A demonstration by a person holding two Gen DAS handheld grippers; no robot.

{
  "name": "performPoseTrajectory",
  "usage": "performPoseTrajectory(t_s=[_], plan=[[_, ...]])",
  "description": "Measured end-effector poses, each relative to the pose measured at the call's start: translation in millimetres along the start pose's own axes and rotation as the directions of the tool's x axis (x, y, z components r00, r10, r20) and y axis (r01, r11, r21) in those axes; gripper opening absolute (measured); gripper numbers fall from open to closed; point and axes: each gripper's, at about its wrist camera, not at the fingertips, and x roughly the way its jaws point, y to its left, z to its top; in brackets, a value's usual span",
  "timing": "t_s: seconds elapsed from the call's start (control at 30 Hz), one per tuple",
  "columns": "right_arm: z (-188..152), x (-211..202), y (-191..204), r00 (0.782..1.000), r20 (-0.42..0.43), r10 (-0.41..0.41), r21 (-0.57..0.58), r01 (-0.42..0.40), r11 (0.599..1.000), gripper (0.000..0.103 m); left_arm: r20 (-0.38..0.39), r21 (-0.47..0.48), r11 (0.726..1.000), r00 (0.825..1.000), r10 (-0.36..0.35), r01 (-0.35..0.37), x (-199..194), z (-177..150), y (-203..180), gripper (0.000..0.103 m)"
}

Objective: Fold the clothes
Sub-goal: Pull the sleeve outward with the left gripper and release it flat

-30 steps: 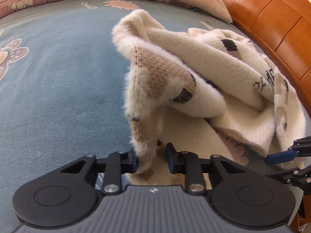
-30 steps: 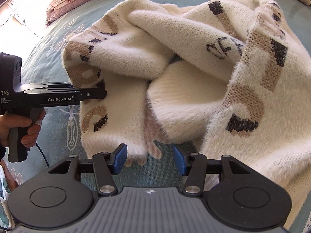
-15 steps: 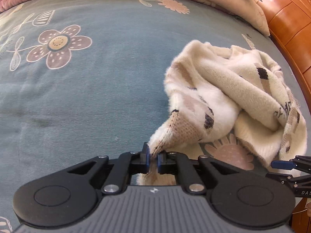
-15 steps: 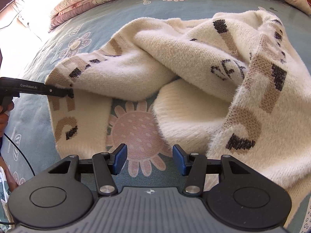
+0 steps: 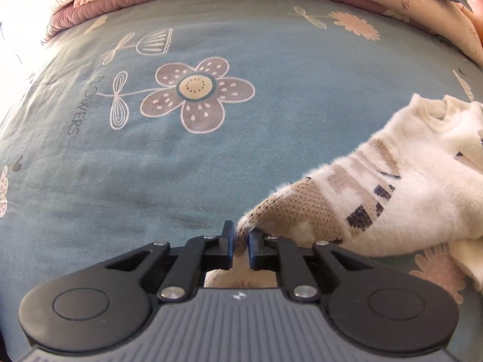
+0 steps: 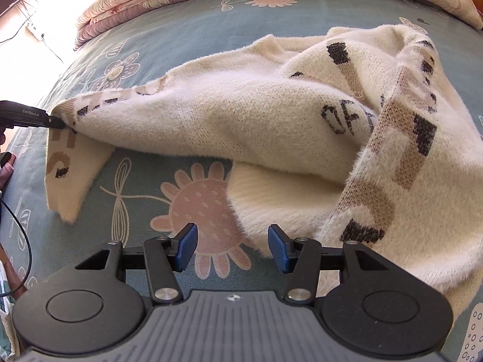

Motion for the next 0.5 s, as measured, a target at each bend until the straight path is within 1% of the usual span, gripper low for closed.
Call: performPoseTrajectory(t_s=[0.03, 0.1, 0.17, 0.2, 0.27, 0.33, 0.4, 0.43, 0.5], plan=[[-3, -2, -3, 1.000, -0.005, -0.009, -0.001, 0.009, 1.000, 0.056, -0.028, -0.009, 1.000, 0.999, 0.016, -0.016, 8, 1, -1, 0.016], [-6, -4, -5, 0.999, -0.006, -0.036, -0.005, 0.036, 0.999, 0.056, -0.031, -0.025, 0.999, 0.999, 0.027, -0.028, 11, -1, -6, 0.017], [-8, -8, -6, 0.998, -0.002, -0.069, -0.011, 0.069, 0.998, 0.056, -0.015, 0.007, 0.999, 0.999, 0.039, -0.039, 6, -9, -14, 0.018], [-9, -10, -6, 0.996, 0.005, -0.091, -0.014, 0.091, 0.996, 0.056, -0.015, 0.030, 0.999, 0.999, 0.044, -0.043, 4, -16, -17, 0.021], [-10, -14, -6, 0.990, 0.024, -0.142, -0.021, 0.143, 0.990, 0.056, -0.048, 0.043, 0.998, 0.998, 0.046, -0.044, 2, -29, -20, 0.028], [-9, -19, -6, 0.976, 0.054, -0.210, -0.026, 0.211, 0.977, 0.056, -0.100, 0.025, 0.999, 0.994, 0.037, -0.035, 0, -44, -19, 0.030], [-5, -24, -8, 0.957, 0.089, -0.277, -0.016, 0.279, 0.960, 0.056, -0.145, -0.008, 1.000, 0.989, 0.001, -0.002, -1, -59, -18, 0.029], [-1, -26, -10, 0.945, 0.105, -0.311, -0.007, 0.314, 0.950, 0.056, -0.155, -0.022, 0.999, 0.987, -0.038, 0.035, -4, -67, -20, 0.029], [7, -29, -13, 0.923, 0.127, -0.364, 0.010, 0.366, 0.931, 0.056, -0.187, -0.021, 0.993, 0.976, -0.115, 0.113, -6, -79, -28, 0.030]])
